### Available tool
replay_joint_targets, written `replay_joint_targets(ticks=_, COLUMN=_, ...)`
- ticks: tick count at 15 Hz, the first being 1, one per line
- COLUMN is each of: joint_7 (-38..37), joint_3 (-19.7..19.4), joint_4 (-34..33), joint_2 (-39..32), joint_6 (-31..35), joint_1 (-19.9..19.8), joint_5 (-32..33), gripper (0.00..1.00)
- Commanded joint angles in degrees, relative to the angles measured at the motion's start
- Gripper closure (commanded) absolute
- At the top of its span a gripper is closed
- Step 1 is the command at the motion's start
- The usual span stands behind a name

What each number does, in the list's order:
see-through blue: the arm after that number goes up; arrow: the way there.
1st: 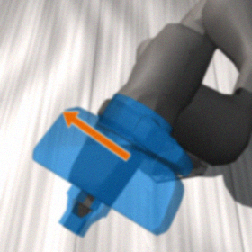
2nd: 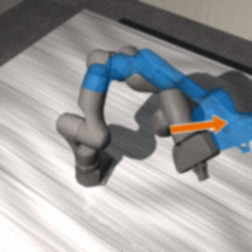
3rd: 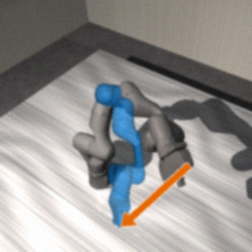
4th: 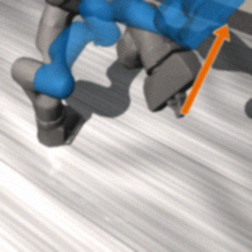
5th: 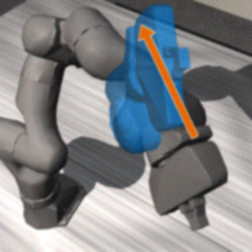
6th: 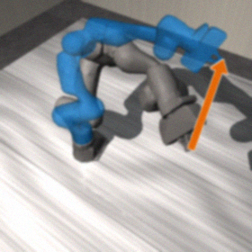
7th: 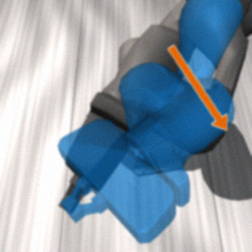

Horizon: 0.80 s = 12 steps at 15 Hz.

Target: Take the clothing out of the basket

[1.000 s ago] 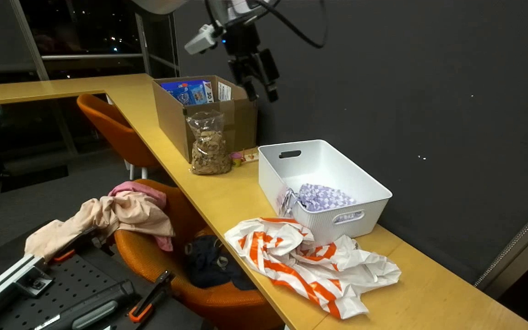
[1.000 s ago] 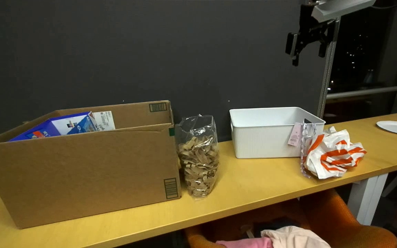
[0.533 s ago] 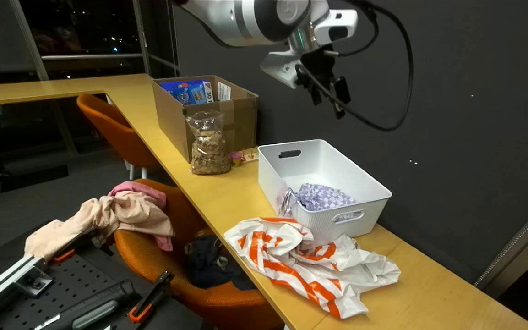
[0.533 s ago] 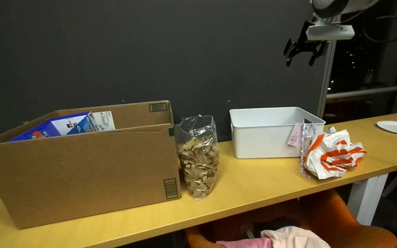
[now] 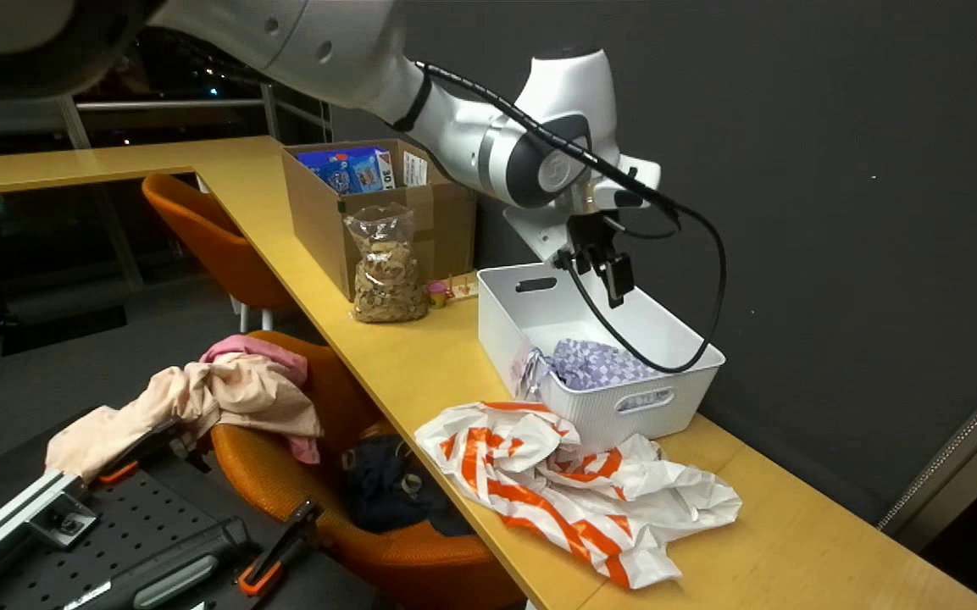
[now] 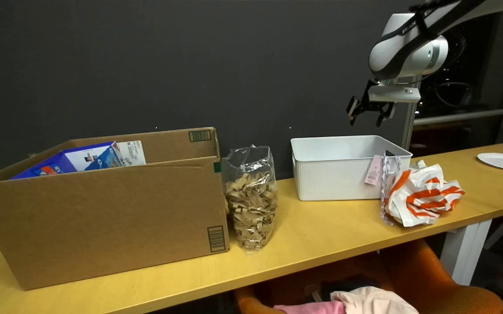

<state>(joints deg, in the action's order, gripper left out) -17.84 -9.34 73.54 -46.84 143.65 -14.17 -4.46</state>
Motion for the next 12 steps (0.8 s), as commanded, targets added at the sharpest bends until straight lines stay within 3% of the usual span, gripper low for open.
replay_joint_targets(ticks=1, joint_7=2.10, joint_3=1.59, joint_4=-7.23, joint_2=-6.49, joint_6=-2.54, joint_1=-1.43, joint_5=-2.44, gripper=0.00)
replay_joint_targets(ticks=12, joint_7=5.39, joint_3=5.39, joint_4=-23.24, joint_2=-22.80, joint_6=-9.21, joint_1=-4.27, joint_5=-4.59, gripper=0.00)
